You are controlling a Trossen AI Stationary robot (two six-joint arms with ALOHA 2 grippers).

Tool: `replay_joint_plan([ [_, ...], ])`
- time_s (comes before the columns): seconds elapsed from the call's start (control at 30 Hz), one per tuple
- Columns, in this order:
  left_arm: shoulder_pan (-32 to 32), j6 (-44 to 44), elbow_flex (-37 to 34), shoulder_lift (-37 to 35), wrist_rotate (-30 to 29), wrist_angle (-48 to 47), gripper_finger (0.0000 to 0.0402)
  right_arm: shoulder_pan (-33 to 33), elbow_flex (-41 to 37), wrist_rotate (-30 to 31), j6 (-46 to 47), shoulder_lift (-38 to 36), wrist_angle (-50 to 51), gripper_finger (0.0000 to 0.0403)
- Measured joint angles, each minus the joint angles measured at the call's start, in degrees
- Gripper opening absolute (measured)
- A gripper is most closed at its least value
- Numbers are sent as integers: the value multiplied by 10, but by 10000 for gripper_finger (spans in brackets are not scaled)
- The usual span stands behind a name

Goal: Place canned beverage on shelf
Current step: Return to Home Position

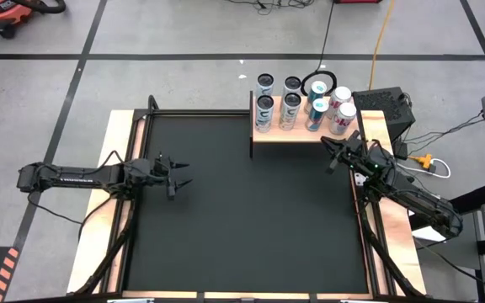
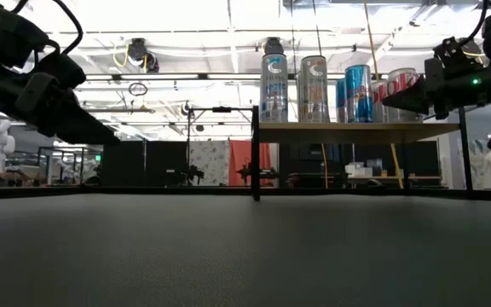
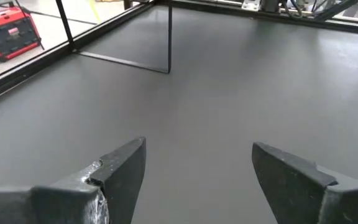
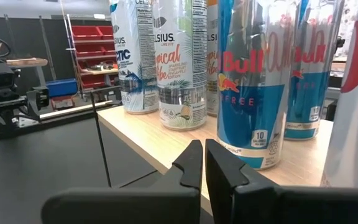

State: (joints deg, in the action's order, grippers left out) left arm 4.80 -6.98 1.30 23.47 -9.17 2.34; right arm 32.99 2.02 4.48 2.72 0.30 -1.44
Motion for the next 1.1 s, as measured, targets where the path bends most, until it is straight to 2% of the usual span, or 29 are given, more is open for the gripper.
replay_joint_plan([
  [0.53, 0, -1, 0, -9, -1, 0, 293, 0, 0, 0, 0, 0, -4, 0],
  [1.1, 0, -1, -5, -120, -1, 9, 293, 0, 0, 0, 0, -1, -5, 0],
])
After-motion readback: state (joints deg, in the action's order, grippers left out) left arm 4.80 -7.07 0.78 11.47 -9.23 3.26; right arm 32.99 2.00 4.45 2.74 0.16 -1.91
